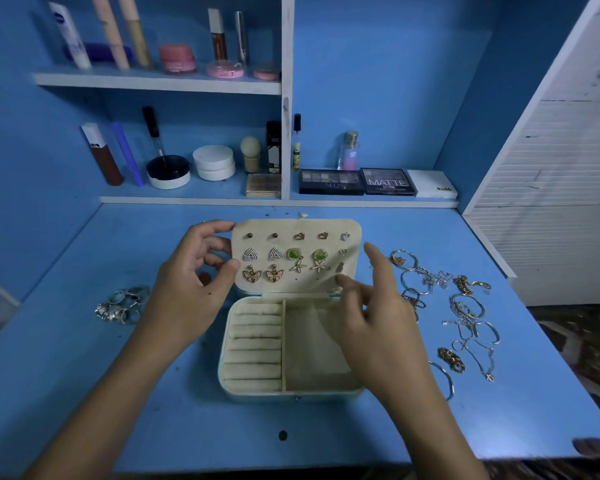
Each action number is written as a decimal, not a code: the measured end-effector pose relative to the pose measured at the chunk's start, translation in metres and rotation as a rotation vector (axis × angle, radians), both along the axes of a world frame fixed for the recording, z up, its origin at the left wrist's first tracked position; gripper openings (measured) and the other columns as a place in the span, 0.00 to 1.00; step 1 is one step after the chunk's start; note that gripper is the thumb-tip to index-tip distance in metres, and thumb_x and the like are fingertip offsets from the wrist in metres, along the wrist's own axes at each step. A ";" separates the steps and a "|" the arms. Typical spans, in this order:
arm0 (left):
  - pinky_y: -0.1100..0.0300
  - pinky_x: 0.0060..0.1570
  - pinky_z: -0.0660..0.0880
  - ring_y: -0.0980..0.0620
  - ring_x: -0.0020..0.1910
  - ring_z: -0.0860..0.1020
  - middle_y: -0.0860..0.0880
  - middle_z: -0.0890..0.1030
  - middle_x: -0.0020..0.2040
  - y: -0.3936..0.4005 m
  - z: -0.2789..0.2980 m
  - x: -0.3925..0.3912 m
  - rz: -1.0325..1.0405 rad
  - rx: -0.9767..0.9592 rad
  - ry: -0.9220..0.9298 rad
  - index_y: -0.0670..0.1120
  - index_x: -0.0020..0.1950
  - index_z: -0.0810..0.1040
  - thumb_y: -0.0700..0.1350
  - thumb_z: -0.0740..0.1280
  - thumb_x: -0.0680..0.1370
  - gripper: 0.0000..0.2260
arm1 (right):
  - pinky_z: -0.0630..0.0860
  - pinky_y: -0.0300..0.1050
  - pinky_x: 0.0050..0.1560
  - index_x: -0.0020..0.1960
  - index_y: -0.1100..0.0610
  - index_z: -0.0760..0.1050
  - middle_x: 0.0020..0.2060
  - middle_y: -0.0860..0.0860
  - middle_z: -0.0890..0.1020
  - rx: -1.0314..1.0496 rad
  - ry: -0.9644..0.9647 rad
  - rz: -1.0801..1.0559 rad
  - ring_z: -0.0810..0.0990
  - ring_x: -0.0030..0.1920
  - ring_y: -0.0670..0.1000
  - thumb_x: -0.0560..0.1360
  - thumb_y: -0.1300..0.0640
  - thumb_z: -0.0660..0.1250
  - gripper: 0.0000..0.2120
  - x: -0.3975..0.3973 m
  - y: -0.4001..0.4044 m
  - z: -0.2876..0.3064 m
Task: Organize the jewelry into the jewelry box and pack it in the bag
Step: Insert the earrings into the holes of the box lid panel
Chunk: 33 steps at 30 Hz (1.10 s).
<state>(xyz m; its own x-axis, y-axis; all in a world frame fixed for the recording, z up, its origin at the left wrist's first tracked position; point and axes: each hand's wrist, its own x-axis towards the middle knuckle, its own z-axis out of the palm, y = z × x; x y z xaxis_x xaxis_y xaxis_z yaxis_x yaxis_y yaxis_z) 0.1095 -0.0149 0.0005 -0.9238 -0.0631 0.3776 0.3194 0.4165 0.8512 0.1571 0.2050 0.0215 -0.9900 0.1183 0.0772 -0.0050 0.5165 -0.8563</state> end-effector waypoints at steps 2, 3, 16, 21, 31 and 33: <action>0.57 0.48 0.75 0.55 0.47 0.79 0.61 0.81 0.49 0.001 0.000 0.003 0.004 0.005 0.000 0.66 0.57 0.71 0.37 0.69 0.77 0.23 | 0.77 0.46 0.45 0.78 0.44 0.56 0.47 0.46 0.83 -0.049 -0.029 -0.014 0.78 0.37 0.44 0.82 0.56 0.57 0.26 0.002 0.002 0.001; 0.58 0.48 0.75 0.56 0.47 0.79 0.61 0.80 0.49 0.002 0.000 0.004 0.007 0.005 0.001 0.66 0.57 0.71 0.37 0.69 0.77 0.23 | 0.78 0.49 0.47 0.78 0.43 0.56 0.46 0.43 0.84 -0.078 -0.037 -0.019 0.79 0.38 0.43 0.82 0.56 0.57 0.26 0.003 0.002 0.001; 0.59 0.52 0.75 0.56 0.47 0.80 0.58 0.82 0.50 0.003 -0.001 -0.007 0.010 0.040 -0.059 0.61 0.58 0.74 0.37 0.68 0.78 0.19 | 0.74 0.37 0.34 0.72 0.44 0.64 0.48 0.38 0.83 -0.122 0.057 -0.104 0.77 0.32 0.43 0.81 0.59 0.58 0.21 0.004 -0.001 -0.005; 0.60 0.51 0.74 0.56 0.47 0.80 0.60 0.81 0.49 0.002 -0.001 -0.006 0.017 0.031 -0.050 0.62 0.58 0.74 0.37 0.68 0.78 0.20 | 0.74 0.36 0.35 0.72 0.46 0.64 0.42 0.40 0.83 -0.151 0.028 -0.092 0.78 0.34 0.44 0.81 0.59 0.58 0.21 0.002 -0.001 -0.004; 0.58 0.51 0.76 0.56 0.47 0.80 0.61 0.81 0.50 0.004 0.002 -0.002 0.027 0.022 -0.039 0.64 0.57 0.73 0.37 0.68 0.78 0.20 | 0.74 0.38 0.37 0.72 0.45 0.64 0.35 0.40 0.81 -0.172 0.008 -0.083 0.79 0.38 0.44 0.81 0.58 0.58 0.21 -0.001 -0.004 -0.006; 0.57 0.51 0.76 0.56 0.47 0.80 0.60 0.81 0.50 0.004 0.003 0.000 0.032 0.022 -0.033 0.64 0.57 0.73 0.37 0.68 0.78 0.20 | 0.75 0.39 0.37 0.72 0.44 0.63 0.36 0.45 0.82 -0.201 -0.011 -0.079 0.79 0.37 0.45 0.81 0.56 0.58 0.20 -0.001 -0.003 -0.004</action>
<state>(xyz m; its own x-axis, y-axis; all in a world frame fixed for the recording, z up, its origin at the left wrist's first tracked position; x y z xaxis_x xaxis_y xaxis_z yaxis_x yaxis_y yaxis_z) 0.1094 -0.0108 0.0031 -0.9332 -0.1002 0.3450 0.2779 0.4072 0.8700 0.1557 0.2018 0.0178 -0.9776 0.2077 0.0338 0.0384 0.3340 -0.9418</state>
